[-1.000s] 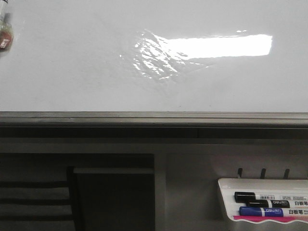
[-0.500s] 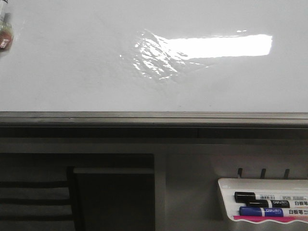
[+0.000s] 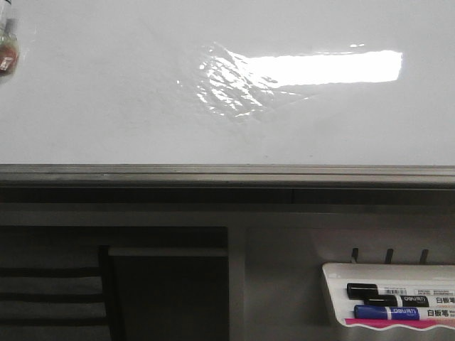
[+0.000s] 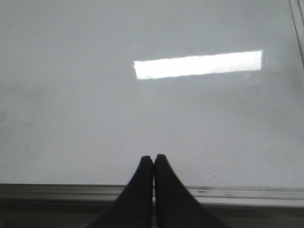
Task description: Write number 7 on whiteboard
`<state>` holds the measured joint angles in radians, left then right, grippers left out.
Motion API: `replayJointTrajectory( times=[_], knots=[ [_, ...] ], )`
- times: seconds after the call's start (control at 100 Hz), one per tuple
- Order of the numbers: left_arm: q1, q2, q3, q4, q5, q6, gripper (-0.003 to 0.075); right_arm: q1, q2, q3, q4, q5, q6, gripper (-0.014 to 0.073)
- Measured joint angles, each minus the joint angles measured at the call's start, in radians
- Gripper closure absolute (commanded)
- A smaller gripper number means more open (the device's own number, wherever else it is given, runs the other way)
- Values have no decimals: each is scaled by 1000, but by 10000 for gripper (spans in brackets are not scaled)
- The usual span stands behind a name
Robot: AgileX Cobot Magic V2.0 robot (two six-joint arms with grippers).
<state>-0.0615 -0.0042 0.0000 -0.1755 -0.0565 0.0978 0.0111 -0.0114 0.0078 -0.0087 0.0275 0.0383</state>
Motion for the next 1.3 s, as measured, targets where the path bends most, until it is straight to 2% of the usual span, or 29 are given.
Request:
replayJointTrajectory(
  times=[0.14,0.28,0.59,0.85,1.3],
  knots=[
    [0,0,-25,-48,19,0,741,0,0,-53,16,116,0,665],
    [0,23,-139,-52,108,2,741,0,23,-181,18,213,0,665],
    [0,318,-433,2,350,2,741,0,303,-438,18,403,-3,665],
    [0,466,-478,8,385,4,741,0,454,-498,18,426,-5,665],
    [0,496,-478,8,388,4,741,0,469,-498,18,428,-6,665]
  ],
)
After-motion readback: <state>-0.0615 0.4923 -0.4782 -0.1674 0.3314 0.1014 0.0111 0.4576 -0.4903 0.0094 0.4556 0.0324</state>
